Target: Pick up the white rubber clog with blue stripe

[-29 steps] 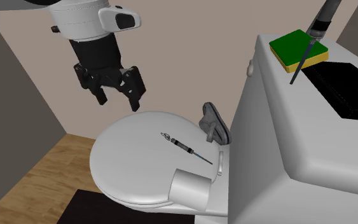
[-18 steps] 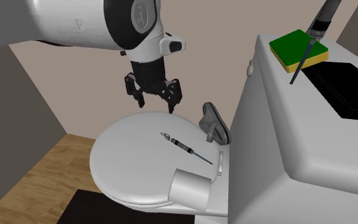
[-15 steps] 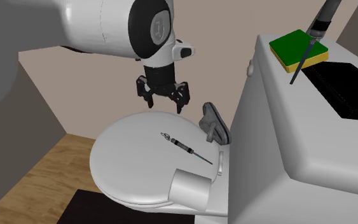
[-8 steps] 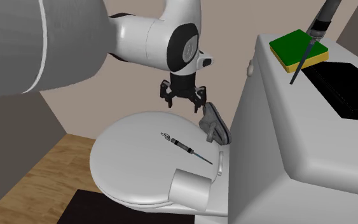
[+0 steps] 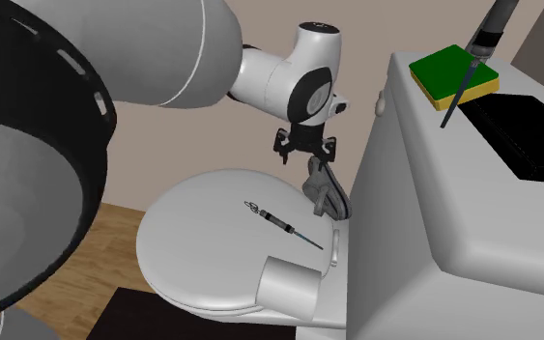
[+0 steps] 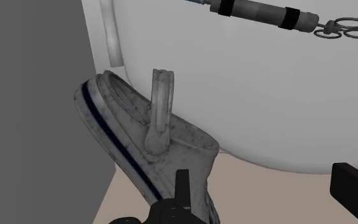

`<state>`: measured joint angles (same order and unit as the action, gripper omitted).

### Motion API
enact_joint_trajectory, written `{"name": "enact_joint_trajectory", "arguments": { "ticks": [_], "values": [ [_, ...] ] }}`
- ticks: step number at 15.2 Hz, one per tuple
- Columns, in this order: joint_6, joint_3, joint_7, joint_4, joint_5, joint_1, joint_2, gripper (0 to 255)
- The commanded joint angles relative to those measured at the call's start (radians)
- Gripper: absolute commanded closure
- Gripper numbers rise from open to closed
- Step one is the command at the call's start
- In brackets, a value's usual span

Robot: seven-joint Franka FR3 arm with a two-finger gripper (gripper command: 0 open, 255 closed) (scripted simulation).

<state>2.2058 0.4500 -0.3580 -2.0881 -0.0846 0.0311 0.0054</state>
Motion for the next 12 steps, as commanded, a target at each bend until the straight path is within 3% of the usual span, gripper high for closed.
{"name": "enact_joint_trajectory", "arguments": {
  "ticks": [1, 8, 12],
  "values": [
    [0.015, 0.009, -0.060, 0.066, -0.065, -0.011, 0.089, 0],
    [0.017, -0.022, -0.219, 0.328, -0.258, -0.106, 0.383, 0],
    [0.047, -0.034, -0.235, 0.327, -0.278, -0.117, 0.414, 0]
  ]
}}
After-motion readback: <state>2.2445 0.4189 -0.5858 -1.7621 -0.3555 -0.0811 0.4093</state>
